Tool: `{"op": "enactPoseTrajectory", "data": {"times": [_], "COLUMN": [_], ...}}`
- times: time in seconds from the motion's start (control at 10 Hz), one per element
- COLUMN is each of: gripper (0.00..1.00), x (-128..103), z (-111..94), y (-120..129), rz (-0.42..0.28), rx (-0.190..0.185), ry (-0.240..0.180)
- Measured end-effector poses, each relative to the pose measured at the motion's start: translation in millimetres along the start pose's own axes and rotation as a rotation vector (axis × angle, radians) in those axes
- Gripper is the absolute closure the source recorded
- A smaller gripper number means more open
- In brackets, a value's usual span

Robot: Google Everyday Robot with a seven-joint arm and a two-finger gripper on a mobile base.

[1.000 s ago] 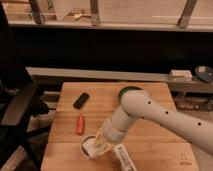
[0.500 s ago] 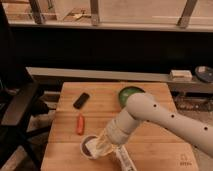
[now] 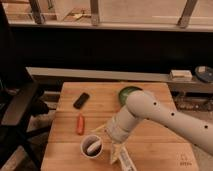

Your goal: Place the white sponge in the ceramic cup

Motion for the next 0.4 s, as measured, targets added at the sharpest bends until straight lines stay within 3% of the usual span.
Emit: {"op": "enactPoseTrajectory", "data": {"times": [0.1,0.3,0.4], "gripper": [0.2,0.2,0.2], "x": [8,33,42], "z": [-12,-52,-66], "y": [-4,-14,-15], "rz": [0.012,0.069,0.096], "rx": [0.031,0.142,0.184], "ry": [0.043,0.164,0.205]}}
